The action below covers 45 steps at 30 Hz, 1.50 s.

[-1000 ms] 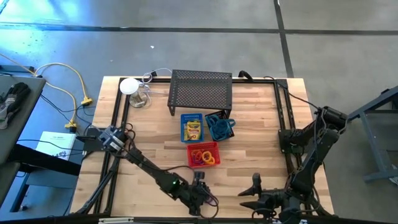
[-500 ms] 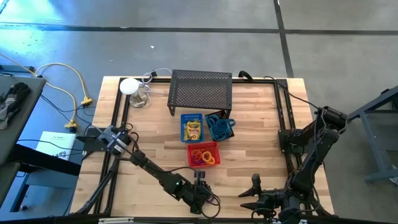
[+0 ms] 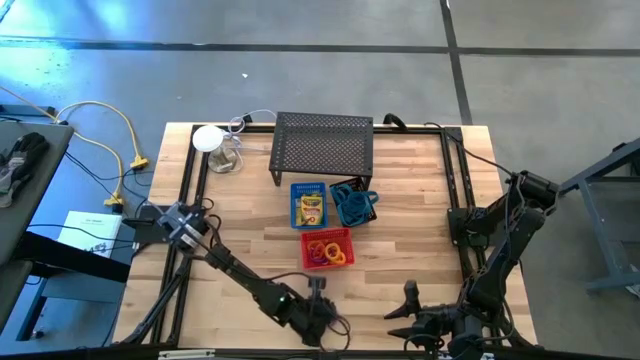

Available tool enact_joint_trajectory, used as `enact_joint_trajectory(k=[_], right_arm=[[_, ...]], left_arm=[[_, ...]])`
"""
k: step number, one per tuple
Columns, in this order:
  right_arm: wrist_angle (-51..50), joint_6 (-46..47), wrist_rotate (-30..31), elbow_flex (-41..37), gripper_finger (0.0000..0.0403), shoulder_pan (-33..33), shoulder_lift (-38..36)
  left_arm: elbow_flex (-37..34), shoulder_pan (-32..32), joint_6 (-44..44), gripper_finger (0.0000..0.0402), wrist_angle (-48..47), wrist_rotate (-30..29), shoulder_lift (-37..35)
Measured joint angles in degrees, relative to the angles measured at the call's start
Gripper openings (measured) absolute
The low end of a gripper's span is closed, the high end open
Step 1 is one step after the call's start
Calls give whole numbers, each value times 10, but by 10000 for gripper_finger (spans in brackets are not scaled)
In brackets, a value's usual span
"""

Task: Pick & Place Office Desk Supplies
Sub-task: Put the violet spring keychain into the red bin, then put the black bin on the shelf

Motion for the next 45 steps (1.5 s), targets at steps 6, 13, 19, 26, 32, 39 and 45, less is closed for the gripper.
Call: enact_joint_trajectory(k=[6, 13, 19, 26, 32, 39, 45], right_arm=[[0, 8, -38, 0, 155, 0, 0], [-1, 8, -44, 0, 155, 0, 0], [-3, 7, -43, 0, 155, 0, 0], [-18, 7, -43, 0, 155, 0, 0], [-29, 6, -43, 0, 155, 0, 0], [-30, 0, -41, 0, 155, -5, 0], [-38, -7, -41, 0, 155, -20, 0]], left_arm=[[-4, -12, 18, 8, -14, -55, -41], [-1, 10, 25, 6, -19, -101, -134], [0, 73, -3, 6, -87, -129, -163], [-1, 146, -100, 6, -209, -125, -162], [-1, 176, -154, 17, -226, -68, -162], [-1, 180, -163, 70, -225, -53, -162], [0, 170, -151, 114, -226, -65, -162]])
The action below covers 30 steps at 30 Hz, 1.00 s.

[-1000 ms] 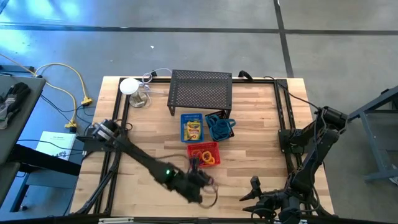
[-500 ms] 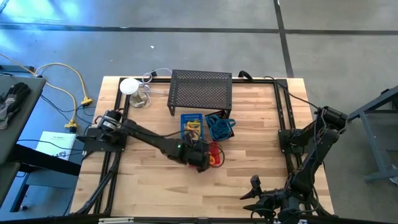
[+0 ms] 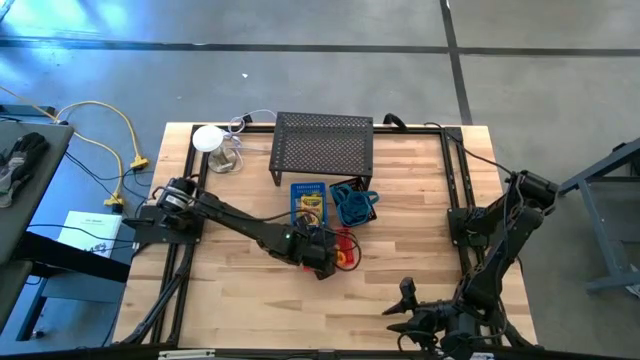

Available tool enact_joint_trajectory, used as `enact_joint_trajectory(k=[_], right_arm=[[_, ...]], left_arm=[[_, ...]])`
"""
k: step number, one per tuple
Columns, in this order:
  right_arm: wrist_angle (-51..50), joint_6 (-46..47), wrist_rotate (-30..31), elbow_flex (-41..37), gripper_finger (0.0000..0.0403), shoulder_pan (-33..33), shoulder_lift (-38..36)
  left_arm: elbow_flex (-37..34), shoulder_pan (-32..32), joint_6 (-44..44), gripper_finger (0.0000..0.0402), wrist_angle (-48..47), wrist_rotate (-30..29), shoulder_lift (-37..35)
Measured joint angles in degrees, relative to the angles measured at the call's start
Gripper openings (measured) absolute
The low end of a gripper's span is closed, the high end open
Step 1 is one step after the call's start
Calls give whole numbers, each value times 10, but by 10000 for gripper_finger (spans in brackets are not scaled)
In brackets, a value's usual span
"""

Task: Pick & Place Office Desk Supplies
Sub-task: Put the black bin on the shelf

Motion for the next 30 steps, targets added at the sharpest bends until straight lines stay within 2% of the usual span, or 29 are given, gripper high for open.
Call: enact_joint_trajectory(k=[4, 8, 12, 15, 18, 23, 30], right_arm=[[-56, 9, 36, 0, 155, -12, -1], [-182, 81, 98, 0, 155, -41, -9], [-334, 198, 83, -1, 155, -95, -13], [-384, 229, 65, -2, 155, -143, -6], [-370, 186, 52, -15, 155, -185, -4], [-295, 77, -10, -50, 155, -257, -4], [-257, -20, -37, -59, 155, -331, -4]], left_arm=[[0, -7, 22, 126, -8, -25, -6], [0, -21, 31, 127, -17, -64, -21], [1, -54, -24, 128, -22, -59, -43], [1, -94, -84, 128, -22, -47, -50], [1, -133, -129, 128, -18, -46, -50], [1, -188, -191, 128, -16, -52, -48], [1, -249, -225, 128, -11, -125, -48]])
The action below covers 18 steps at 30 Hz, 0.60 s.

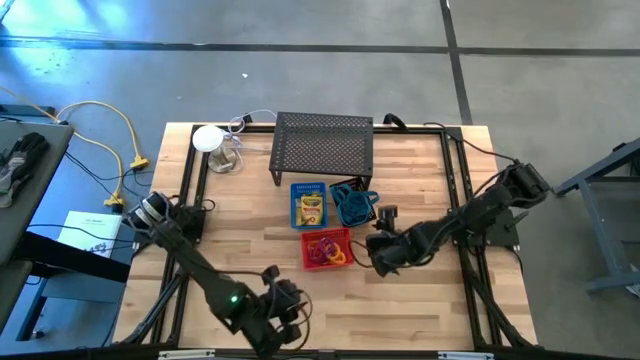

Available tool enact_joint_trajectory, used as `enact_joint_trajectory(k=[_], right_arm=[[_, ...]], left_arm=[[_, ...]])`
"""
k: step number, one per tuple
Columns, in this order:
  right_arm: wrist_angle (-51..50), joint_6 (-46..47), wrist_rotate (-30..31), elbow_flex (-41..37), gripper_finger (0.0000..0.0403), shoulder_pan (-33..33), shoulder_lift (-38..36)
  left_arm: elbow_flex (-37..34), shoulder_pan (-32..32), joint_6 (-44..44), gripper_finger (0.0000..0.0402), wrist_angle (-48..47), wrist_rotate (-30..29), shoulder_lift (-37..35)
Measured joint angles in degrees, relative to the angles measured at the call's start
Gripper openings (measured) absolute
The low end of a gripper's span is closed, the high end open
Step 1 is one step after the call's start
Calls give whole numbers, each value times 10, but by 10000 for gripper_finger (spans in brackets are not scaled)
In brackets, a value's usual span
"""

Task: Pick & Place Office Desk Supplies
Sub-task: Put the black bin on the shelf

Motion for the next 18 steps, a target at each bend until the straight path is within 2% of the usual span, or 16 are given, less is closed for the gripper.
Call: enact_joint_trajectory(k=[5, 13, 18], right_arm=[[1, -74, -28, 0, 155, -36, 5], [12, -81, -50, -3, 155, -61, 5], [55, -120, -52, -38, 155, -77, 5]], left_arm=[[0, -23, -2, 128, 7, -19, 0], [0, -46, -2, 128, 24, -62, 1], [0, -48, -4, 128, 24, -70, 1]])
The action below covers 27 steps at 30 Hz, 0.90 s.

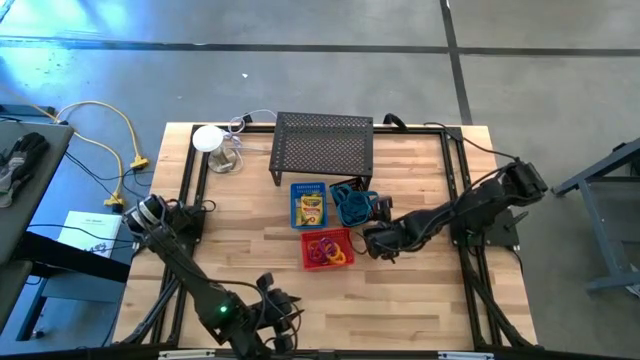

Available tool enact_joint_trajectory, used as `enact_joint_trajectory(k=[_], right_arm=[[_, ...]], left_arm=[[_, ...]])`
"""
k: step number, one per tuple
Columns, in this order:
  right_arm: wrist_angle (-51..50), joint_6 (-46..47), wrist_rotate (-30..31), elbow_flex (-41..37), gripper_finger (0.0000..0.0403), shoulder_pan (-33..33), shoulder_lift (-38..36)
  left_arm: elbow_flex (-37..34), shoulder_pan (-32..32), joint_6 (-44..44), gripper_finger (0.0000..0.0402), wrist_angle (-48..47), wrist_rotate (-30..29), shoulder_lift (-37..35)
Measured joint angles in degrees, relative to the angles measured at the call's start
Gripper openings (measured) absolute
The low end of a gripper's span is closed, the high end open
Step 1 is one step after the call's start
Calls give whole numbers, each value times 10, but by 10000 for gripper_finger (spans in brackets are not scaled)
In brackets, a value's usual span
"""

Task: Pick & Place Office Desk Supplies
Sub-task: Put the black bin on the shelf

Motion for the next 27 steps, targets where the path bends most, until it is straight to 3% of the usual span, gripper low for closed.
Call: enact_joint_trajectory(k=[8, 21, 27], right_arm=[[49, -36, 2, -21, 155, -29, 0], [98, -81, -80, -35, 155, -86, 0], [100, -90, -84, -35, 155, -104, 0]], left_arm=[[0, 3, 8, 128, 0, 0, 0], [0, 14, 29, 128, 0, -2, 0], [0, 14, 29, 128, 0, -2, 0]])
